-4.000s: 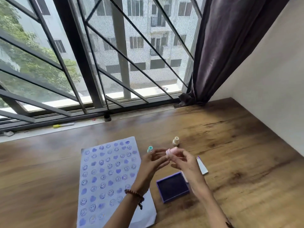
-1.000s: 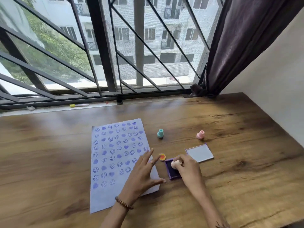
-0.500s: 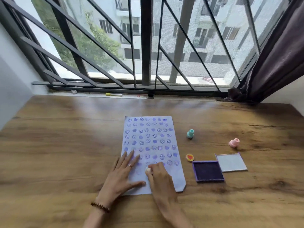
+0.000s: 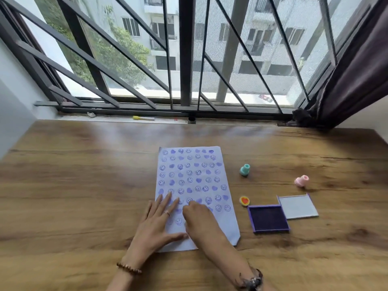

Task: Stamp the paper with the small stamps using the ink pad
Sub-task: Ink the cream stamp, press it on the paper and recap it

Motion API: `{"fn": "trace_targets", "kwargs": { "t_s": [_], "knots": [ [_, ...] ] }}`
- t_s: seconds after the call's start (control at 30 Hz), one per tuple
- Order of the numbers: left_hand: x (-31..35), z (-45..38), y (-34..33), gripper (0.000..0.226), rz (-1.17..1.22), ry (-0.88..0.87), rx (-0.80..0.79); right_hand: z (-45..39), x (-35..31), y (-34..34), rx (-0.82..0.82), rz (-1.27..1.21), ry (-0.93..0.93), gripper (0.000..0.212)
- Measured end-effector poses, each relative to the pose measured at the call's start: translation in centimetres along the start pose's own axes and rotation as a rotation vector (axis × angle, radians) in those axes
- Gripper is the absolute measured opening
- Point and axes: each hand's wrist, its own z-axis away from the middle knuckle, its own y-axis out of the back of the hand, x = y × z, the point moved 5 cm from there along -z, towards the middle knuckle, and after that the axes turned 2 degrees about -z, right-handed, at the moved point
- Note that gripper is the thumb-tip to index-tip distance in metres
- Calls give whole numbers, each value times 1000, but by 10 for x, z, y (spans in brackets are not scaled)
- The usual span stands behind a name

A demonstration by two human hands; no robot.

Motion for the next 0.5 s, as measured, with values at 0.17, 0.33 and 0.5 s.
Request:
{"fn": "trace_targets", "kwargs": {
  "t_s": [0.17,0.33,0.5],
  "knots": [
    [6,0,9,115,148,-19,23,14,40,2,235,-665,-151,13],
    [38,-14,22,67,480,-45,198,45,104,6,436,-1685,-472,3],
    [136,-65,3,41,353,-333,31,67,148,25,673,-2151,-567,16]
  ]
}}
